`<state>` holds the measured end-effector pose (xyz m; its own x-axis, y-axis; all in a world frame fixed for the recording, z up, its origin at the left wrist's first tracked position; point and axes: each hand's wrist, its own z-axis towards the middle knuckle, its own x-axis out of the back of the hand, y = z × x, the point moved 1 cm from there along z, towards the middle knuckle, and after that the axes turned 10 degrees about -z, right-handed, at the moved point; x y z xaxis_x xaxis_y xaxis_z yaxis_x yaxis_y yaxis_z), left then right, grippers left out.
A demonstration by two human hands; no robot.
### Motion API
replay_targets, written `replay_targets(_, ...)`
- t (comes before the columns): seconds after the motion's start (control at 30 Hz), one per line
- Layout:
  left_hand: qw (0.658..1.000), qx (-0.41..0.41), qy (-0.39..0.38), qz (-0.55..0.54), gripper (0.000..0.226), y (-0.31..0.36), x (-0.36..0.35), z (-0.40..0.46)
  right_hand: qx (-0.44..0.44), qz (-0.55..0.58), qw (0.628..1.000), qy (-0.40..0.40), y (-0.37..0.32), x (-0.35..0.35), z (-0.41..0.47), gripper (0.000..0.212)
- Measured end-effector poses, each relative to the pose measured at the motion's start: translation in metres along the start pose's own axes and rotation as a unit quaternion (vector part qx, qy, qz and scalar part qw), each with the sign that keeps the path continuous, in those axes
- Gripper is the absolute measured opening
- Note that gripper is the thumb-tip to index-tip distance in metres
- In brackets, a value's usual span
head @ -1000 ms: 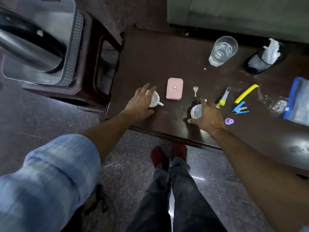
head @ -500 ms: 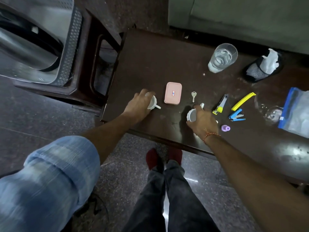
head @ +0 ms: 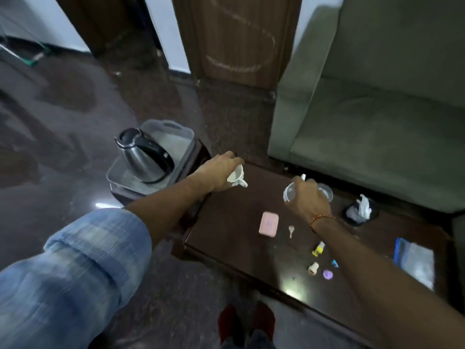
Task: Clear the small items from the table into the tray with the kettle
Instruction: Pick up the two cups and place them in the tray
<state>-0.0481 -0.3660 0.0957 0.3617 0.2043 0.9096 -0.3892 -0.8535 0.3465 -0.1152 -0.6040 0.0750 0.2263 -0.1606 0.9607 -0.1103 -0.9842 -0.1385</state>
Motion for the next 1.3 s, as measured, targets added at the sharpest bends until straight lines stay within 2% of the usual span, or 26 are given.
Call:
replay_targets(0.13, 0.999, -0.014, 0.018, 0.034, 0.047, 0.005, 0.079, -0.021, 0.051, -0.028, 0.998, -0.001, -0.027, 0.083, 0.004, 0.048)
replay_targets(0.27, 0.998, -0.019, 0.023, 0.047, 0.049, -0.012, 0.14, -0.058, 0.136, -0.069, 0.988, 0.012, -0.068, 0.136, -0.003, 0.056)
replay_targets(0.4, 0.998, 0.002, 0.048, 0.051, 0.045, -0.056, 0.169, -0.113, 0.224, -0.085, 0.971, 0.018, -0.128, 0.145, -0.01, 0.064)
replay_targets(0.63, 0.996, 0.07, 0.044, 0.039, 0.023, -0.154, 0.168, -0.211, 0.329, -0.092, 0.94, 0.016, -0.254, 0.117, -0.019, 0.056)
replay_targets(0.83, 0.994, 0.106, 0.038, 0.008, 0.029, -0.224, 0.148, -0.247, 0.364, -0.094, 0.927, 0.001, -0.328, 0.086, -0.01, 0.047)
replay_targets(1.03, 0.992, 0.114, 0.037, -0.028, 0.038, -0.283, 0.139, -0.227, 0.367, -0.111, 0.923, 0.0, -0.37, 0.063, 0.035, 0.045)
replay_targets(1.3, 0.995, 0.093, 0.044, -0.017, 0.046, -0.35, 0.205, -0.163, 0.346, -0.16, 0.924, -0.018, -0.404, 0.09, 0.13, 0.049)
